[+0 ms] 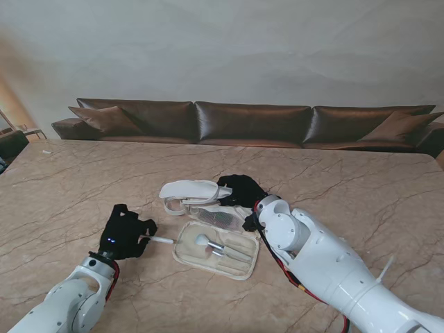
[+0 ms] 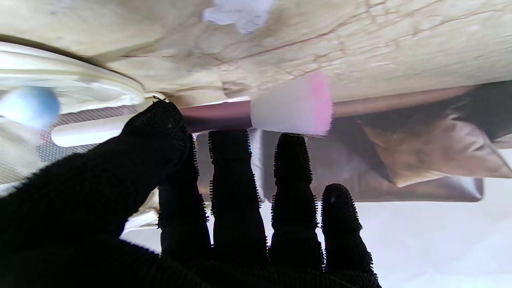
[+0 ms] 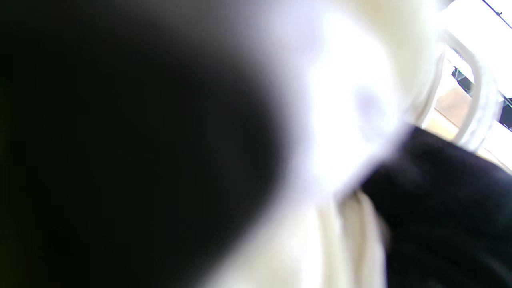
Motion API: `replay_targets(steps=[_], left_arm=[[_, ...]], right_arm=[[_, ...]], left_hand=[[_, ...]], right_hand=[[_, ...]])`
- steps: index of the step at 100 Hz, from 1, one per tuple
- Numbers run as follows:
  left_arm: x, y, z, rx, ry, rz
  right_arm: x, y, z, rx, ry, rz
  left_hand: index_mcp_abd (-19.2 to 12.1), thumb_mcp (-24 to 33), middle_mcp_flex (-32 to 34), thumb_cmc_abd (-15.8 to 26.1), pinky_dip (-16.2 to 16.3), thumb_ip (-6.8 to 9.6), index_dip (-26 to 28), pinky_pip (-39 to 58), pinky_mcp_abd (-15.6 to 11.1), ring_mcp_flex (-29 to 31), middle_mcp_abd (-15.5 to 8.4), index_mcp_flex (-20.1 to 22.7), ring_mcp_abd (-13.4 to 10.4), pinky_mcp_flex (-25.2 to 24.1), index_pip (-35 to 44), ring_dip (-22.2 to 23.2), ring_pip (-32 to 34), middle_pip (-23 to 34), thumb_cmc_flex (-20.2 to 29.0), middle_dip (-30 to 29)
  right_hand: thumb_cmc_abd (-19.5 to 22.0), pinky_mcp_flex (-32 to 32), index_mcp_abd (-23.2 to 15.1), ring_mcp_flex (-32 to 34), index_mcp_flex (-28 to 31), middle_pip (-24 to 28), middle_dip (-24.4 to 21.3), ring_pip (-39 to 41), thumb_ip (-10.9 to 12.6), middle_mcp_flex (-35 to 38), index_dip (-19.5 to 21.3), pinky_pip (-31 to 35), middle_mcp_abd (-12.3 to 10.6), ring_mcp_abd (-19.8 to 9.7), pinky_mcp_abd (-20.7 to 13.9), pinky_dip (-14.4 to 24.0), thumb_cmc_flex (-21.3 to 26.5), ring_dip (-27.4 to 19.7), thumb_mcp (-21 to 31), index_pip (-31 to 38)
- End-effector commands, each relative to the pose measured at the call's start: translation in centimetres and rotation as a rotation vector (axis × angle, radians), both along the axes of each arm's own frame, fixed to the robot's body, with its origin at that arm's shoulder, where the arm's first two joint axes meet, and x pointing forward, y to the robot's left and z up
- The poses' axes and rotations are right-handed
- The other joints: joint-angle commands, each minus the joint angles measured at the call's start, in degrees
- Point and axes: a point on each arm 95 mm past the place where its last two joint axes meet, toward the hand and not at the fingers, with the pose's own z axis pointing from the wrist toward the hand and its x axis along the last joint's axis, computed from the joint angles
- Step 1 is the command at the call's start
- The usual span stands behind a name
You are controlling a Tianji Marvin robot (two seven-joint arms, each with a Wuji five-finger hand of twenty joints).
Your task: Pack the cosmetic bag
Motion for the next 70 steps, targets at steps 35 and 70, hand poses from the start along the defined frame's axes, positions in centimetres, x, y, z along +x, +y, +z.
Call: replay_targets(steps=[35, 70], left_arm=[[-0.2, -3.4, -0.2, 0.038, 0.028, -0.088], [0.3, -5.6, -0.6, 0.067, 0.045, -0.152]], right_arm=[[-0.7, 1.2, -0.5, 0.002, 0.021, 0.025], [-0.8, 1.3, -0.4, 0.000, 0.023, 0.029]], left_hand=[[-3.45, 2.88, 3.70, 1.08, 0.03, 1.08, 2.91, 1.43, -0.17, 1.17, -0.82, 3.37, 0.31, -0.05, 4.29, 1.77, 0.59, 1.96, 3.30, 1.31], [-3.40, 3.32, 3.75, 0.85, 0.19, 1.25, 2.90, 1.29, -0.21, 1.30, -0.75, 3.44, 0.37, -0.06, 4.46, 2.15, 0.79, 2.12, 3.21, 1.51]], right_hand=[[3.30, 2.59, -7.60, 5.05, 1.74, 1.34, -0.24, 3.89, 0.88, 2.21, -0.28, 3.26, -1.39, -2.82, -0.93, -0.26, 4.54, 0.55, 3.11, 4.80], [3.27, 2.57, -7.60, 5.05, 1.74, 1.37, -0.25, 3.93, 0.87, 2.24, -0.29, 3.27, -1.35, -2.83, -0.85, -0.27, 4.50, 0.56, 3.14, 4.79]])
